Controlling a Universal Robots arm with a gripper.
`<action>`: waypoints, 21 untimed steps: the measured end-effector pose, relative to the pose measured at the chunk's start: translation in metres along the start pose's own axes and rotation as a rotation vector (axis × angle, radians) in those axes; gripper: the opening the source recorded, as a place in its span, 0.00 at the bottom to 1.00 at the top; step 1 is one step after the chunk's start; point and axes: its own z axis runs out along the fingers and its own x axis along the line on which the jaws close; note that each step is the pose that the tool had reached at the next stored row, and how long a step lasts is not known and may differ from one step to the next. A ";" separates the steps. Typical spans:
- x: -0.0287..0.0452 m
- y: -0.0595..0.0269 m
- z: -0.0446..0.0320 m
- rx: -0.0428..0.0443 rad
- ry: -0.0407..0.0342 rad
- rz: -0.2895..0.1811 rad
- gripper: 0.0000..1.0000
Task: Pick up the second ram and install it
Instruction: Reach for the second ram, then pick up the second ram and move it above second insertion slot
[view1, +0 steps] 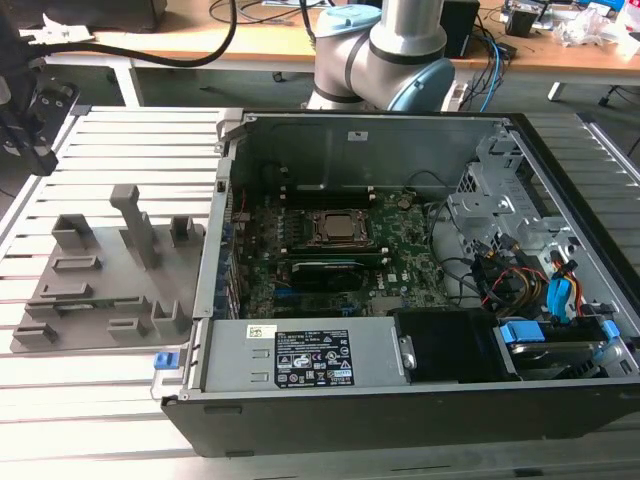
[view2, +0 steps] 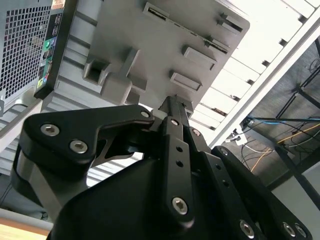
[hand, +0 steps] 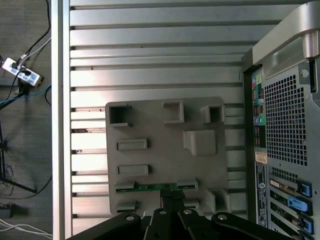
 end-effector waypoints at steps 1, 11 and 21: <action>0.0000 0.0000 0.0000 0.0000 0.0000 0.000 0.11; 0.0000 -0.0001 0.0000 0.0020 0.0113 -0.269 0.11; 0.0000 -0.0001 0.0000 0.0042 0.0232 -0.555 0.11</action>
